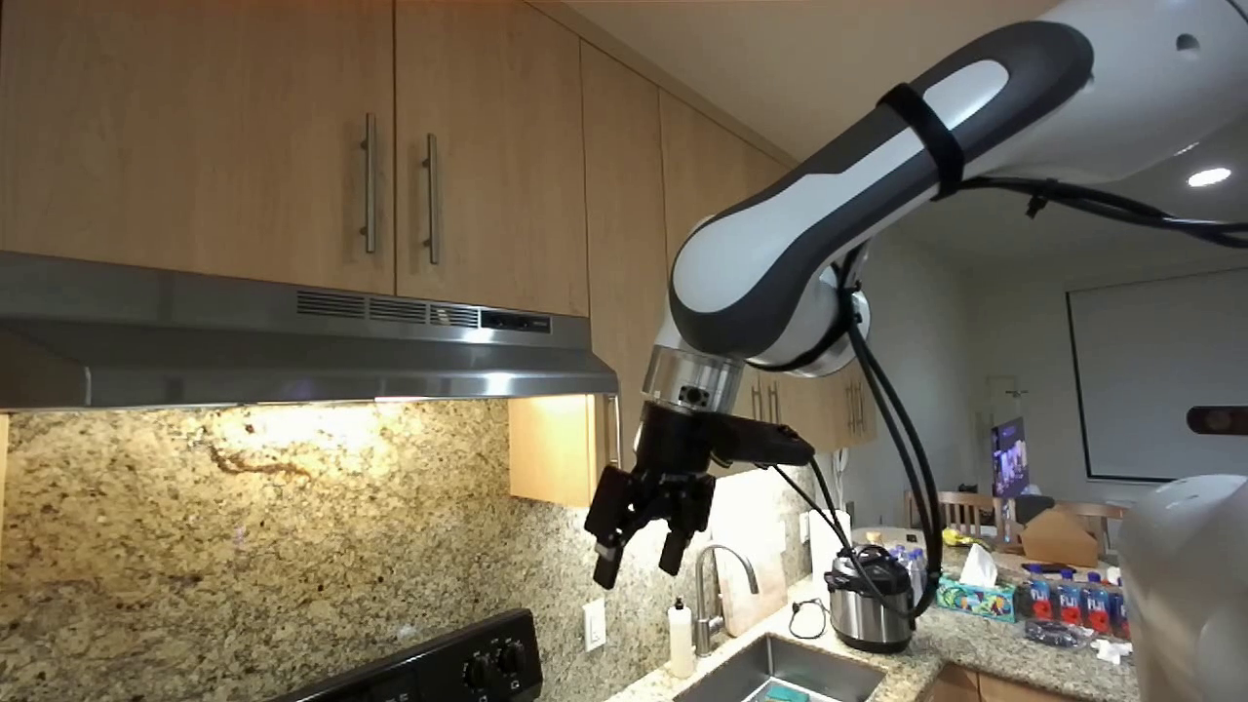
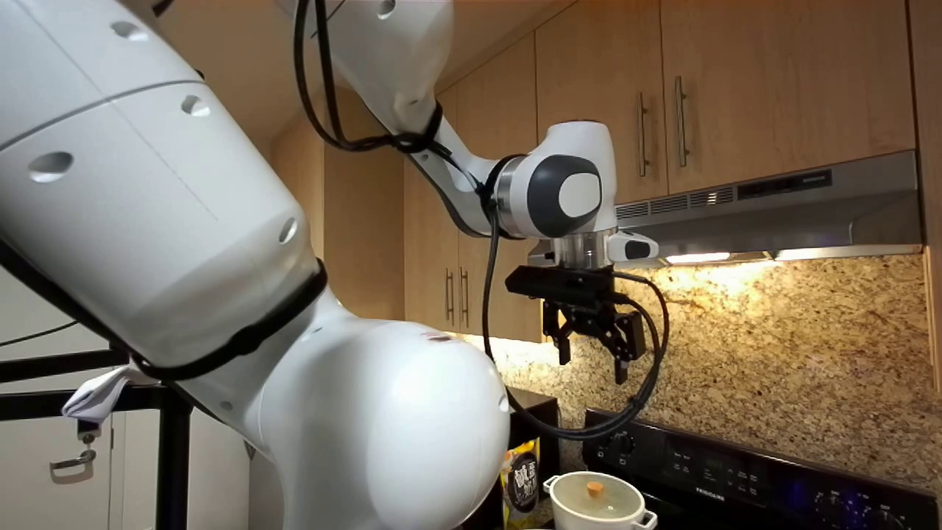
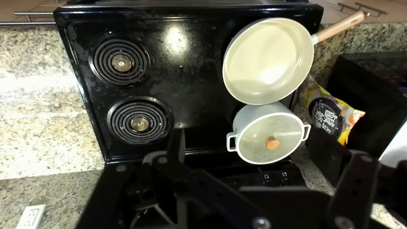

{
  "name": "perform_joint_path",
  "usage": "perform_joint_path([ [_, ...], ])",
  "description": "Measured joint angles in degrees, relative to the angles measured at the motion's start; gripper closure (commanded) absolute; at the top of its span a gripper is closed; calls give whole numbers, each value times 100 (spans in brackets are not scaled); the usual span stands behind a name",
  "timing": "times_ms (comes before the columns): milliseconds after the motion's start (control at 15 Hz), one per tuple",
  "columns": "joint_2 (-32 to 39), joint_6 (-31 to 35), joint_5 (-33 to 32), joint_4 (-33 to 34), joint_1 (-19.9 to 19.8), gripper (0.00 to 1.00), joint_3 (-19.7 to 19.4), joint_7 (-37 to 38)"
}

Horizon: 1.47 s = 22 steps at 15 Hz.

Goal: Turn off the stove light

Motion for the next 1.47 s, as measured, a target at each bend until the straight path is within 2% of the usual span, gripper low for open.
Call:
perform_joint_path([
  [67, 38, 116, 3, 94, 12, 0, 134, 221],
  [333, 411, 150, -63, 1210, -2, 0, 1286, 1553],
  [467, 682, 72, -315, 1886, -120, 0, 1801, 2174],
  [733, 1313, -875, -1101, 3451, -732, 0, 2623, 3639],
  [1000, 1933, -1449, -1863, 4610, -963, 0, 2799, 4436],
  [1267, 2413, -1505, -2387, 5106, -890, 0, 2799, 4688],
  [1467, 2528, -1506, -2420, 5204, -862, 0, 2802, 4700],
])
